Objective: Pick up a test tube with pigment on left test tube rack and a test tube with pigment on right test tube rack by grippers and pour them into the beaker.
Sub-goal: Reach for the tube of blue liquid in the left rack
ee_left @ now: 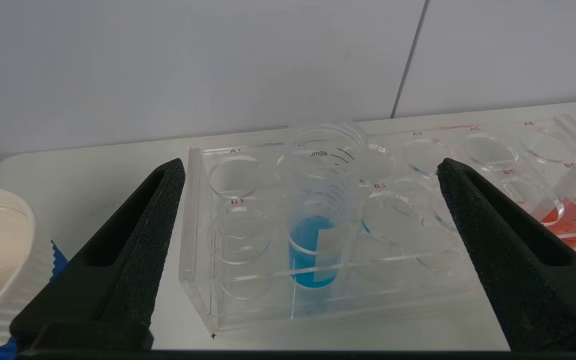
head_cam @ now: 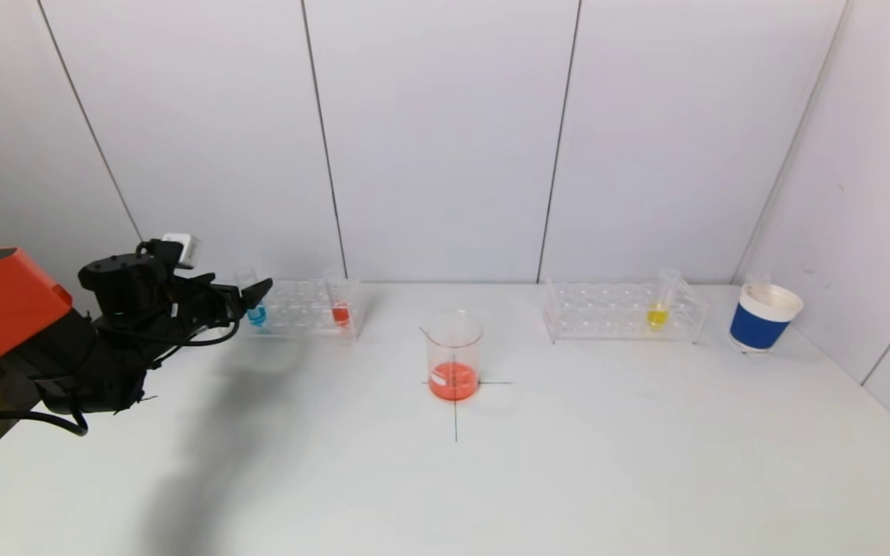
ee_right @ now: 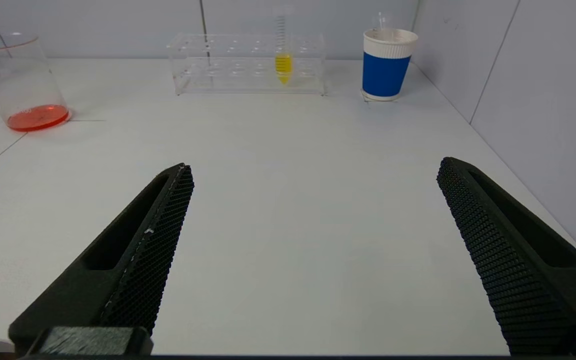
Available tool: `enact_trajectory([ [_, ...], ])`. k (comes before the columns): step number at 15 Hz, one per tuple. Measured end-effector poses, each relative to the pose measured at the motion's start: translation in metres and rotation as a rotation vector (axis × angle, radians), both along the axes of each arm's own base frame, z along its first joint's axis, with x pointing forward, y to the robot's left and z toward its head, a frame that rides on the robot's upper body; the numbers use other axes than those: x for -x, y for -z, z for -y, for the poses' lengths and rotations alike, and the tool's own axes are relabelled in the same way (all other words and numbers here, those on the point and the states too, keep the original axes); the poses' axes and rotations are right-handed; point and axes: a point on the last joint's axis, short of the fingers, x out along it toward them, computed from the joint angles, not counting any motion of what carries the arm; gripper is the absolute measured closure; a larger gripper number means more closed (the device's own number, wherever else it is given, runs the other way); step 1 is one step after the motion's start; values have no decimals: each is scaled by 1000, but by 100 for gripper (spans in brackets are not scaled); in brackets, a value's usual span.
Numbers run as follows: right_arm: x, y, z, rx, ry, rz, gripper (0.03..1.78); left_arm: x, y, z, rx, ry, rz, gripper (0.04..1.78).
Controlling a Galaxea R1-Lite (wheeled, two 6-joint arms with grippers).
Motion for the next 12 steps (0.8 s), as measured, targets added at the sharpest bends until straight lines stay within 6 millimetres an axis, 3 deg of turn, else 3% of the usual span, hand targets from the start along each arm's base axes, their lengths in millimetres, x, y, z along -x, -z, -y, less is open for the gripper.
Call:
enact_trajectory([
  [12,0,0,0,0,0,0,4,-4,5,0,1,-1,-7,6],
])
